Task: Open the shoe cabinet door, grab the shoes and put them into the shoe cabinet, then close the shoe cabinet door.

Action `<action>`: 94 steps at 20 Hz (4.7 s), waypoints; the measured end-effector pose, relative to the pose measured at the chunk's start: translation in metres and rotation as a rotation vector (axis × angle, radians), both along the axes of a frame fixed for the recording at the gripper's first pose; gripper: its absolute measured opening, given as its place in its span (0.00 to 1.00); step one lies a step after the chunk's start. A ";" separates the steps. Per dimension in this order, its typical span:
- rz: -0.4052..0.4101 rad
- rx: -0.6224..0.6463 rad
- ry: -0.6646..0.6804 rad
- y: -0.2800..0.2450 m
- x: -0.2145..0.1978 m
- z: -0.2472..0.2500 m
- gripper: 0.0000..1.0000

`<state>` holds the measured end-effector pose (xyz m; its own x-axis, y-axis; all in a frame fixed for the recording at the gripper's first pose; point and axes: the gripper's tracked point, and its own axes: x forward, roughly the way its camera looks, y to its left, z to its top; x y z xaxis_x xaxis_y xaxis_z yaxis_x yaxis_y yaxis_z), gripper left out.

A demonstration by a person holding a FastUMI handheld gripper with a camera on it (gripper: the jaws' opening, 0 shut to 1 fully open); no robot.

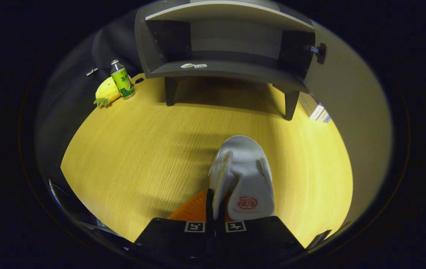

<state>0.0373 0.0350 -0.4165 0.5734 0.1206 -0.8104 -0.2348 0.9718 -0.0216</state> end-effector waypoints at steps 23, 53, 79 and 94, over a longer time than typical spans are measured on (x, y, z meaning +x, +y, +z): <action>-0.050 0.074 -0.299 0.026 0.055 0.264 0.05; -0.048 -0.008 -0.377 0.098 0.387 0.316 0.04; -0.126 0.140 -0.701 0.086 0.177 0.446 0.99; -0.039 0.228 -0.726 0.007 -0.095 0.418 0.98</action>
<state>-0.0581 0.0416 0.0016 0.9603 0.2086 -0.1855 -0.2038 0.9780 0.0443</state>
